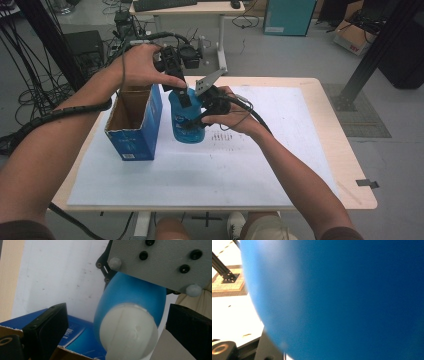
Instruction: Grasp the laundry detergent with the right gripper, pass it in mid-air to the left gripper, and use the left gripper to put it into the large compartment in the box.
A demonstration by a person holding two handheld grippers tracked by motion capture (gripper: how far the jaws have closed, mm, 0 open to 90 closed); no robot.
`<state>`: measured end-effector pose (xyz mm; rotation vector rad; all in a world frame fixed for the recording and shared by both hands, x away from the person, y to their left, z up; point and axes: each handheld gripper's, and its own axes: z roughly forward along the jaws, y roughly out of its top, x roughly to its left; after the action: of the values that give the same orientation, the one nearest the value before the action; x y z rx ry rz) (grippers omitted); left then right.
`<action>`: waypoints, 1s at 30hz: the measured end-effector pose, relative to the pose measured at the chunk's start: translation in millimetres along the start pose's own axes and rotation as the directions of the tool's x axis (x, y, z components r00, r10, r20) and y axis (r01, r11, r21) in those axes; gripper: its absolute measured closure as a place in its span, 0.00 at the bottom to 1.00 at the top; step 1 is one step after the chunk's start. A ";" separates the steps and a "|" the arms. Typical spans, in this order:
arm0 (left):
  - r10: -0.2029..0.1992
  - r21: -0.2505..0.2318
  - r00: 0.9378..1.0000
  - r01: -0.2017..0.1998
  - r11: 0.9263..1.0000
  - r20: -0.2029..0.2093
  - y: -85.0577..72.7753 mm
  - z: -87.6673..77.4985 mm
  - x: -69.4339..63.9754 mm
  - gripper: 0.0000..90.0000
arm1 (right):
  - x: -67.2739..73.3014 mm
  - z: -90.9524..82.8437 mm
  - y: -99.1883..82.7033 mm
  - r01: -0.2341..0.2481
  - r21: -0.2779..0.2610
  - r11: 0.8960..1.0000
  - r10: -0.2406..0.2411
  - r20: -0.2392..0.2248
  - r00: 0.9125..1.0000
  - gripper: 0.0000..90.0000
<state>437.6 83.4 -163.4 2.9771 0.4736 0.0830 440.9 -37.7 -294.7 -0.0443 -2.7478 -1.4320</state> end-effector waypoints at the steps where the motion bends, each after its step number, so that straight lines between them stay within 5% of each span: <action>1: 0.000 -0.002 1.000 0.000 1.000 0.013 -0.6 0.9 -0.4 0.05 | -0.3 -0.5 0.8 0.009 0.003 1.000 -0.009 -0.001 1.000 0.49; 2: 0.028 0.016 1.000 -0.028 0.999 0.014 -0.3 0.4 0.9 0.05 | -1.5 -1.1 2.4 0.035 0.003 0.999 -0.035 -0.004 0.999 0.49; 3: 0.009 0.002 1.000 -0.009 1.000 0.015 -0.6 1.6 -0.7 0.05 | -1.9 -1.3 3.8 0.043 -0.003 0.999 -0.043 -0.007 0.999 0.49; 9: 0.049 0.024 0.999 -0.050 0.998 0.024 1.6 5.1 -1.8 0.05 | -1.1 -2.1 6.2 0.033 -0.003 0.999 -0.033 -0.002 0.999 0.49; 30: 0.075 0.042 0.997 -0.076 0.996 0.025 6.2 8.0 -9.1 0.05 | 3.2 -6.0 7.5 0.036 0.003 0.999 -0.036 0.003 0.999 0.49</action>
<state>431.4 73.8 -170.9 3.0341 0.3648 0.0454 438.2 -38.4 -284.9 0.0027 -2.7674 -1.4370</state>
